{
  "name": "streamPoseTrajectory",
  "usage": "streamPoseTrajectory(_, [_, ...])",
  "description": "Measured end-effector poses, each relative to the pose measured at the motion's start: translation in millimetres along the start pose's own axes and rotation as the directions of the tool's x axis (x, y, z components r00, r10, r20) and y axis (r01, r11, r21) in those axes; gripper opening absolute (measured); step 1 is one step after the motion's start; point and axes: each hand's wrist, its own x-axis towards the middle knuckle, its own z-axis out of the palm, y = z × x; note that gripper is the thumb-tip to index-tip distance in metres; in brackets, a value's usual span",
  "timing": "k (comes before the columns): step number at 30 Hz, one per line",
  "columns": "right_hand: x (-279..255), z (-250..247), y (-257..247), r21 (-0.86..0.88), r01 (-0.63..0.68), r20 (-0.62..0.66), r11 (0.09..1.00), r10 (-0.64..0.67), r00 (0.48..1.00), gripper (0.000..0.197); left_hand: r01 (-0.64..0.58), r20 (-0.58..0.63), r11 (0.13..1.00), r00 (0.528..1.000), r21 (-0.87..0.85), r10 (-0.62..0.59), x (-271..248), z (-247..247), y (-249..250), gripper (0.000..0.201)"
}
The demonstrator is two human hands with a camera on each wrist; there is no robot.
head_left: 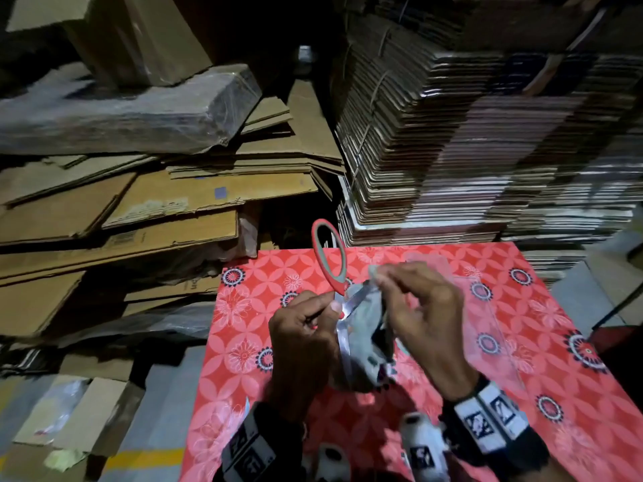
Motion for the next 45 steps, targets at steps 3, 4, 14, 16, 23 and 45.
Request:
streamPoseTrajectory(3, [5,-1,-1,-0.01,-0.067,-0.083,0.998,0.066,0.994,0.015,-0.033,0.03,0.999,0.999,0.037,0.032,-2,-7,0,0.032])
streamPoseTrajectory(4, [-3,4,-9,-0.023,-0.046,-0.066,0.999,0.045,0.997,0.015,-0.036,0.038,0.999,0.999,0.04,0.034,-2,-9,0,0.034])
streamPoseTrajectory(14, [-1,-7,7,0.015,-0.106,-0.073,0.994,0.107,0.992,0.016,0.007,0.118,1.0,0.993,0.003,-0.008,-4,-15,11,0.04])
streamPoseTrajectory(16, [0,-2,14,-0.002,-0.132,0.006,0.991,0.132,0.991,0.021,-0.011,0.13,1.0,0.991,-0.02,0.013,-3,-8,31,0.037])
streamPoseTrajectory(23, [-4,-25,33,0.273,-0.301,0.026,0.914,0.306,0.952,0.015,0.032,0.016,0.996,0.999,-0.082,-0.031,18,-9,51,0.028])
streamPoseTrajectory(45, [-7,-31,12,0.175,0.126,0.164,0.976,-0.155,0.974,0.013,0.168,0.044,0.973,0.986,-0.158,-0.163,-3,41,43,0.023])
